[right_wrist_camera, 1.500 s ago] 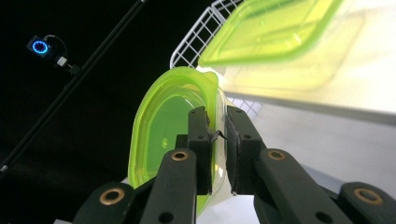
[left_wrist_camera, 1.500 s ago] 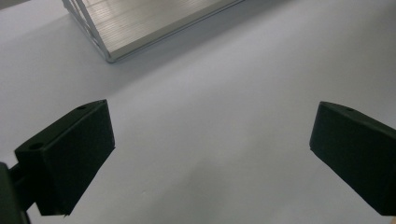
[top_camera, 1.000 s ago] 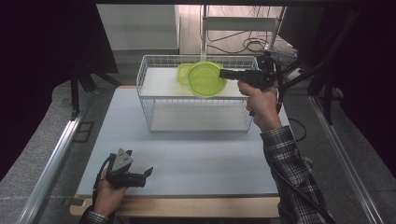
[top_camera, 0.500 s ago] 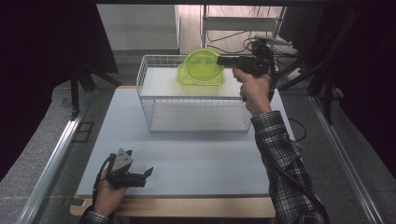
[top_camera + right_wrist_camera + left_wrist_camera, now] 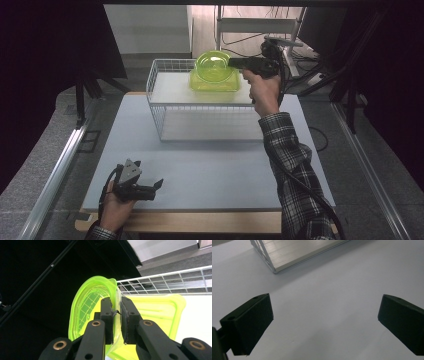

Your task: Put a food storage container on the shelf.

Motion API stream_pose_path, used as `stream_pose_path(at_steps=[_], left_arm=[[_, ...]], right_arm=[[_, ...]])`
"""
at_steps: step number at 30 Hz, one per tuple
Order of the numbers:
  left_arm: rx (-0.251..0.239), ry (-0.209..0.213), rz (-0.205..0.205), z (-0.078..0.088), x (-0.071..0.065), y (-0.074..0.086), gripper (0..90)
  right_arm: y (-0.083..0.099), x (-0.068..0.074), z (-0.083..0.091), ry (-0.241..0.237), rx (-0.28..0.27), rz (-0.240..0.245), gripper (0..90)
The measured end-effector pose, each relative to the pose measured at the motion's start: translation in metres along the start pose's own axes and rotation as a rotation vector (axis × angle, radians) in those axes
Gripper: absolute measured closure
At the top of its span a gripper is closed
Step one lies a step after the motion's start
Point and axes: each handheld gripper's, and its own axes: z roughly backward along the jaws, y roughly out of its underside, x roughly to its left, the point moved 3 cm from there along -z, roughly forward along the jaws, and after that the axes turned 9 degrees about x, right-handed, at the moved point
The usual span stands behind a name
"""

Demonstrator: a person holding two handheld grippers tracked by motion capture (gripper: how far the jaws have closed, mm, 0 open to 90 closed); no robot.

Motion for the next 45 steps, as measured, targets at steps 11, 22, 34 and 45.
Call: stream_pose_path(at_steps=[11, 22, 34, 45], left_arm=[[-0.021, -0.014, 0.013, 0.0027, 0.0018, -0.0006, 0.0], [-0.014, -0.012, 0.005, 0.0016, 0.0011, -0.0006, 0.0], [-0.011, -0.011, 0.002, 0.0016, 0.0004, -0.0006, 0.0], [-0.029, -0.022, 0.027, 0.0041, 0.0035, -0.0006, 0.0]], right_arm=[[-0.0024, 0.0041, -0.0056, 0.102, 0.000, 0.048, 77.5], [-0.0034, -0.0020, -0.0095, 0.178, -0.005, 0.075, 67.1], [-0.0044, 0.0020, -0.0099, 0.165, -0.001, 0.102, 59.9], [-0.0023, 0.0075, -0.0036, 0.159, 0.022, 0.179, 46.9]])
